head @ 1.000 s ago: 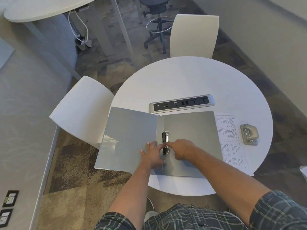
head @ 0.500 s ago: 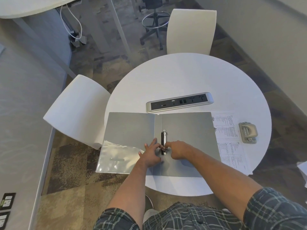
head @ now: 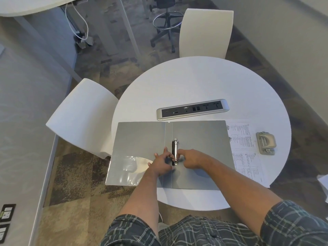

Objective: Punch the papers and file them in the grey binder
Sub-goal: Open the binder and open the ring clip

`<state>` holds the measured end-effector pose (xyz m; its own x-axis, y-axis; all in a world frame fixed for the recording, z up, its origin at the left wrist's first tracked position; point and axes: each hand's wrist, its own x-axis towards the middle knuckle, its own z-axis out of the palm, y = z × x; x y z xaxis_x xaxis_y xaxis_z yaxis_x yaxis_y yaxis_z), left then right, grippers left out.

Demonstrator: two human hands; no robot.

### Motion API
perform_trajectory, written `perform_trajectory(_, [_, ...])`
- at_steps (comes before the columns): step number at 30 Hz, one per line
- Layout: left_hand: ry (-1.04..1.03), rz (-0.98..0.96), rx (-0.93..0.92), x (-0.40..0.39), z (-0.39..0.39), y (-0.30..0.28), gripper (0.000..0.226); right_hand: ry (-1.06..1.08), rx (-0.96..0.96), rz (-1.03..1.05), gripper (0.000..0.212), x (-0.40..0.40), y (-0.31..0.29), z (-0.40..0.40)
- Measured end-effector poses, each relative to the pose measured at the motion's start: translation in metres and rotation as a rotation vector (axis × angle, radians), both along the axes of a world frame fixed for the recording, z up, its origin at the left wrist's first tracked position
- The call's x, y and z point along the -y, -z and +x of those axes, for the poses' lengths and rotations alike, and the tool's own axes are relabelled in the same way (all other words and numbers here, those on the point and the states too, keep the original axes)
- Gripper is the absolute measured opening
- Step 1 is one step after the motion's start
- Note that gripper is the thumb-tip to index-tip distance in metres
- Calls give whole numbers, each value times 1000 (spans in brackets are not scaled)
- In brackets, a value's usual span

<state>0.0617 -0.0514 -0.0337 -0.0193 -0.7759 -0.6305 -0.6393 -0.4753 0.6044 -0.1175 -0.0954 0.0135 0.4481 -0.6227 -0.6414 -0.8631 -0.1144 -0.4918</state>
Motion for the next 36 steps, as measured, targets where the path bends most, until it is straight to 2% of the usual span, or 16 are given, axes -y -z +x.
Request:
perform_trajectory(2, [-1, -26, 0, 0, 1, 4, 44, 5, 11, -1, 46, -1, 0, 0])
perform_trajectory(8, [-42, -5, -13, 2, -3, 1, 29, 18, 27, 1, 50, -3, 8, -9])
perform_trajectory(12, [24, 3, 119, 0, -11, -8, 27, 40, 45, -7, 56, -3, 11, -14])
perform_trajectory(15, [102, -16, 295, -6, -26, -14, 53, 111, 96, -12, 59, -2, 16, -28])
perform_trajectory(18, [174, -44, 496, -13, -47, -18, 93, 289, 230, -35, 55, -5, 24, -50])
perform_trajectory(21, [316, -194, 648, -20, -64, -20, 102, 469, 309, -136, 40, -12, 27, -77])
perform_trajectory(23, [474, -327, 697, -21, -72, -19, 98, 611, 258, -234, 36, -18, 30, -96])
perform_trajectory(27, [725, -430, 628, -22, -92, -15, 100, 846, -38, -448, 41, -32, 34, -140])
perform_trajectory(32, [824, -346, 600, -29, -115, -7, 105, 932, -468, -503, 57, -52, 33, -173])
perform_trajectory(36, [823, -233, 546, -30, -117, -6, 99, 1049, -561, -396, 72, -59, 34, -183])
